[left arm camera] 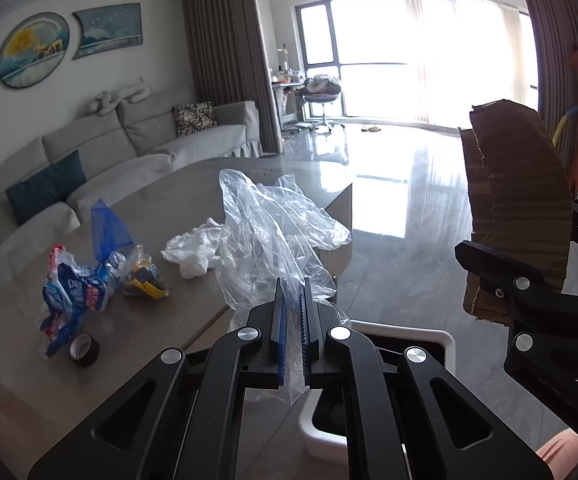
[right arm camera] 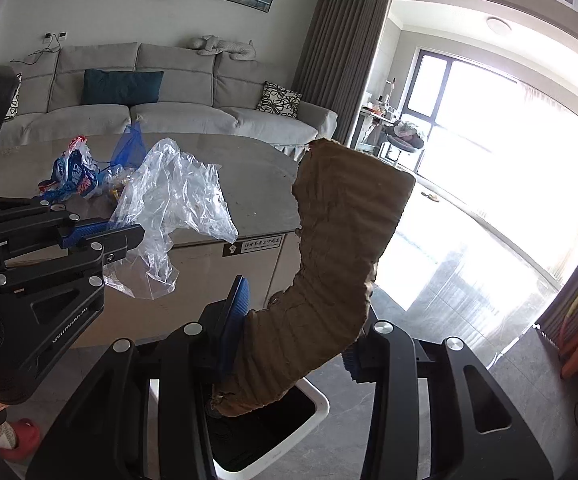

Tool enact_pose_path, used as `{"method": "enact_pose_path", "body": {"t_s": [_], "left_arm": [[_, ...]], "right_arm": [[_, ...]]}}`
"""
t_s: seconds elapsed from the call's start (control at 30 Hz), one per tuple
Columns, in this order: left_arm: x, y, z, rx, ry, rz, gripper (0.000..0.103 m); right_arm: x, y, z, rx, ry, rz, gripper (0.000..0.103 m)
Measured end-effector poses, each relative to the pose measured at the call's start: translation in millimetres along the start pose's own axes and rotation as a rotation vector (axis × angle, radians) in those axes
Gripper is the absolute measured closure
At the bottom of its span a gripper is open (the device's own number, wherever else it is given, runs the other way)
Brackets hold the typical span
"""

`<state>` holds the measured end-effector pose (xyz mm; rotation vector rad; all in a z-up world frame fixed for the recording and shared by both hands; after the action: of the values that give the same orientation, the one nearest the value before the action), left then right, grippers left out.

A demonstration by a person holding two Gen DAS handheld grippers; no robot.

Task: Collect trash
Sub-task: 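Carry the plastic bag and cardboard strip over the white bin with both grippers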

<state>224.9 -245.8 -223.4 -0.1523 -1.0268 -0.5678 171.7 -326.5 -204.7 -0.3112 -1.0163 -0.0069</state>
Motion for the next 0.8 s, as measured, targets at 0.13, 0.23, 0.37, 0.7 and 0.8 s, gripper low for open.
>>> {"method": "enact_pose_path", "body": {"t_s": [0.13, 0.23, 0.37, 0.7, 0.8], "left_arm": [[-8, -18, -12, -0.023, 0.031, -0.024, 0.096], [-15, -26, -22, -0.03, 0.053, -0.035, 0.096], [-27, -33, -38, -0.043, 0.092, -0.042, 0.096], [-69, -57, -83, -0.085, 0.215, -0.051, 0.096], [-79, -63, -94, -0.101, 0.242, -0.053, 0.096]], "right_arm": [[-15, -6, -9, -0.005, 0.025, -0.021, 0.06], [-25, -7, -20, -0.006, 0.043, -0.028, 0.06], [-38, -12, -35, 0.001, 0.075, -0.045, 0.06], [-77, -14, -74, 0.026, 0.171, -0.016, 0.06], [-84, -12, -84, 0.025, 0.198, 0.012, 0.06]]}}
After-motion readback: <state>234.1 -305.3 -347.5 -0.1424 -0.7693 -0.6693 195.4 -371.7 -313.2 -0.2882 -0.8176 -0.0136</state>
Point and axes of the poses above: each gripper's, at about its wrist camera, not at the fingertips, and z roughly against the way its jaws point, y to its left, x to its top, the point moved 10 cm from there along -z, roughly the way its jaws point
